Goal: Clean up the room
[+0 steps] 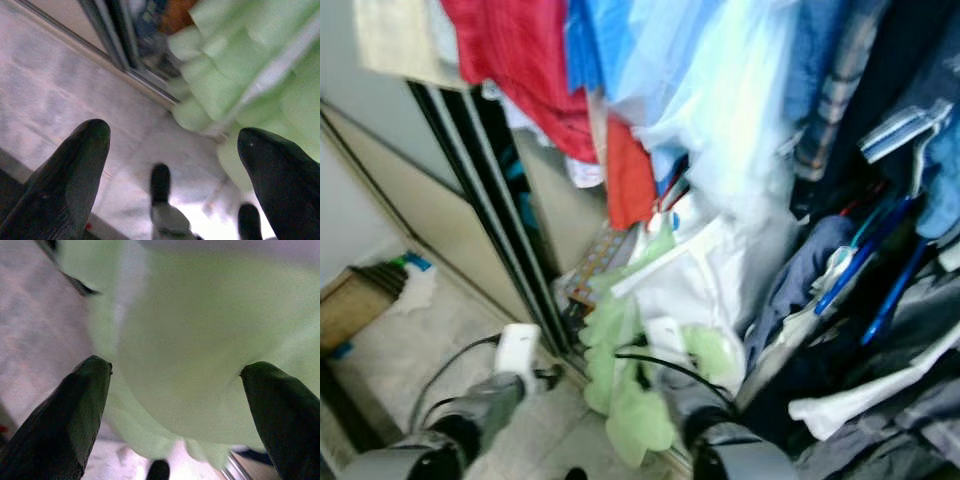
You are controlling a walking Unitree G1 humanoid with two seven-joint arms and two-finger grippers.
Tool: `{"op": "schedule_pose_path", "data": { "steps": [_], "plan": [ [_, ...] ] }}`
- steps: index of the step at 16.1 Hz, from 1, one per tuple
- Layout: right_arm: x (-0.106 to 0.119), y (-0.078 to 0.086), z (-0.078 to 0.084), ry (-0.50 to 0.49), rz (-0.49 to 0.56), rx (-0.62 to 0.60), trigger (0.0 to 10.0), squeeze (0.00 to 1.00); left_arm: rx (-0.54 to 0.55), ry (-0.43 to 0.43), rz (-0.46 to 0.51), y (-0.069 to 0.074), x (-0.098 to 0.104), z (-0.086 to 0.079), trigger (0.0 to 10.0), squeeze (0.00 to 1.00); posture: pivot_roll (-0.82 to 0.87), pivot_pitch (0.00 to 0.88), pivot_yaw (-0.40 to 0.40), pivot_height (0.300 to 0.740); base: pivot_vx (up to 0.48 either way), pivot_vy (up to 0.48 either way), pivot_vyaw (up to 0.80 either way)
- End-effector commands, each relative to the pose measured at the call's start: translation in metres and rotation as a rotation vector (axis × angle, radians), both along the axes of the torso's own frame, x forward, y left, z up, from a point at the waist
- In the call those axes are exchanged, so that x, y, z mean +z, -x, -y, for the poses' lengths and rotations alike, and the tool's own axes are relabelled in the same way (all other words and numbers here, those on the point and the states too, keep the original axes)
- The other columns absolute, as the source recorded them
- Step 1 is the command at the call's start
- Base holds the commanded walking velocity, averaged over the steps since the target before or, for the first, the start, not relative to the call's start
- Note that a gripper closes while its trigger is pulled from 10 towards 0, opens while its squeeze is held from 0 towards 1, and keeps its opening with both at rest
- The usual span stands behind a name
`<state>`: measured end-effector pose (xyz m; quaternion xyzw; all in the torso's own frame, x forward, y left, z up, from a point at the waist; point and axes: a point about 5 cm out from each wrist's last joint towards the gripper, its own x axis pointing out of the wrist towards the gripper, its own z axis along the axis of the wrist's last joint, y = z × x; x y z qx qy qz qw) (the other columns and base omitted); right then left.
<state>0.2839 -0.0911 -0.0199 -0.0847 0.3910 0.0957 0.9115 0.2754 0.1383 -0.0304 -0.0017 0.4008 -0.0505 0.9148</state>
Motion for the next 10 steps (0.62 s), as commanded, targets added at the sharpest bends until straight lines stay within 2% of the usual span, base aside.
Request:
{"op": "schedule_pose_path", "data": {
  "steps": [1,10],
  "plan": [
    [0.0009,-0.0009,-0.0004,0.007,0.005,0.012,10.0,0.0,-0.004,-0.001,0.006,-0.0006,0.0005,0.0035,10.0,0.0,-0.08,0.0,0.034,0.74,0.0,0.0,0.8],
    [0.0014,-0.0006,-0.0053,0.018,0.013,0.064,10.0,0.0,-0.016,0.004,0.022,-0.0039,0.0036,0.0109,10.0,0.0,-0.08,0.0,0.028,0.74,0.0,0.0,0.8]
  ]
}}
